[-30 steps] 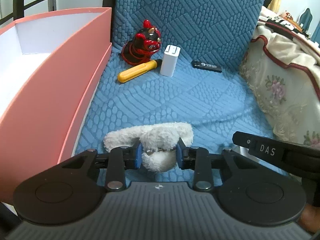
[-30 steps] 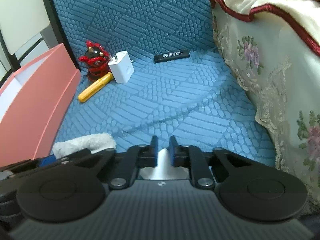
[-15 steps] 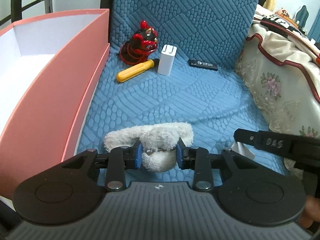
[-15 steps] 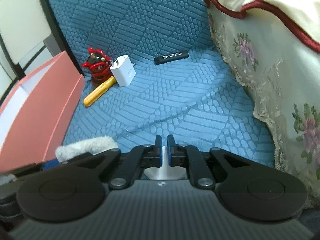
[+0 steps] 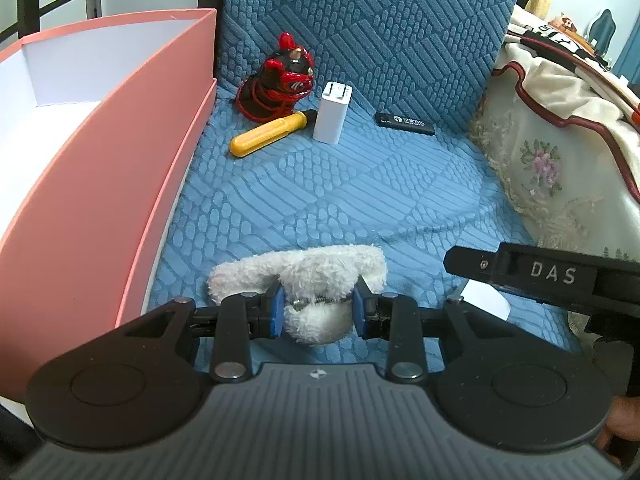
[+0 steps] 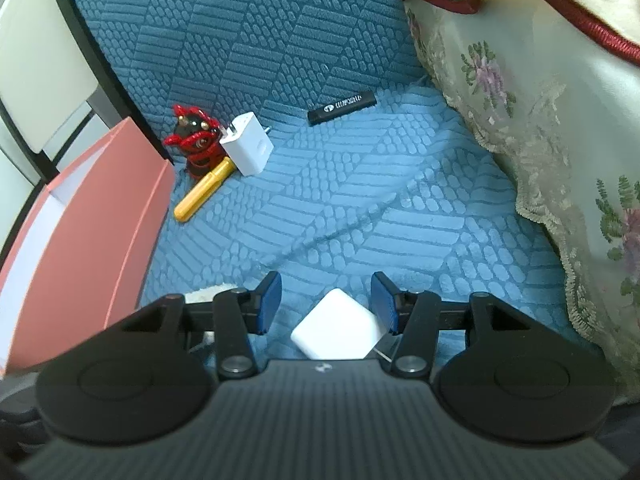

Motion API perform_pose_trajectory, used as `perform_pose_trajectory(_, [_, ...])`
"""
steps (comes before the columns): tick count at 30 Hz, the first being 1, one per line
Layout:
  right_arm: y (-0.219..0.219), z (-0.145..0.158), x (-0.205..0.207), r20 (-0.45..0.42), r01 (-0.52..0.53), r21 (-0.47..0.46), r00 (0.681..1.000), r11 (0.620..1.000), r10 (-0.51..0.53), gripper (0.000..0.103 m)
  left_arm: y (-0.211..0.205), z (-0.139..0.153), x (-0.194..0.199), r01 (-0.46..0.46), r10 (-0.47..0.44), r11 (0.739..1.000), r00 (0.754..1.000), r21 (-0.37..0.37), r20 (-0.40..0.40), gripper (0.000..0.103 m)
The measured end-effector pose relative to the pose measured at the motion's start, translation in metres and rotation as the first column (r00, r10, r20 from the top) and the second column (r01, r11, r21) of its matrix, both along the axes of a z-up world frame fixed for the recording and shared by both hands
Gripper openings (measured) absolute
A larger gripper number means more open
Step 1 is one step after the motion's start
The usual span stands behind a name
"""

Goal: Organize rigid objects
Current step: 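Lift white plush toy with left gripper while right gripper lifts white charger, then carry plush into pink box and open left gripper while right gripper releases charger there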

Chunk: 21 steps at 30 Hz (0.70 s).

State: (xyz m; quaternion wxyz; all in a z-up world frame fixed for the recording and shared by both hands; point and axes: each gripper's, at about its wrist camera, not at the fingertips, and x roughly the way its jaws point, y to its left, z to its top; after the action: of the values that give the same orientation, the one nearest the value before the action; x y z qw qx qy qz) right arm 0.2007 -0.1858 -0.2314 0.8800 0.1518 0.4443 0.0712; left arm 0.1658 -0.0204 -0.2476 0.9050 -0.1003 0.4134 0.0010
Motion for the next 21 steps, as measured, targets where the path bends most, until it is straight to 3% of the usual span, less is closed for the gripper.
perform_pose_trajectory(6, [0.008, -0.003, -0.009, -0.025, 0.002, -0.056, 1.0, 0.998, -0.004, 0.053, 0.002, -0.002, 0.001, -0.001, 0.001, 1.0, 1.0, -0.011, -0.003, 0.038])
perform_pose_trajectory(12, [0.025, -0.008, -0.016, -0.044, -0.06, -0.154, 0.998, 0.986, 0.054, 0.066, 0.004, -0.002, 0.0, 0.0, 0.0, 1.0, 1.0, -0.018, -0.004, 0.038])
perform_pose_trajectory(18, [0.037, -0.009, -0.019, -0.037, -0.103, -0.261, 0.995, 0.96, 0.097, 0.06, 0.005, -0.002, 0.0, 0.001, -0.001, 1.0, 1.0, -0.021, -0.004, 0.038])
perform_pose_trajectory(21, [0.034, -0.006, -0.017, -0.043, -0.102, -0.247, 0.995, 0.964, 0.094, 0.06, 0.006, -0.002, 0.0, 0.002, -0.002, 1.0, 1.0, -0.026, -0.002, 0.038])
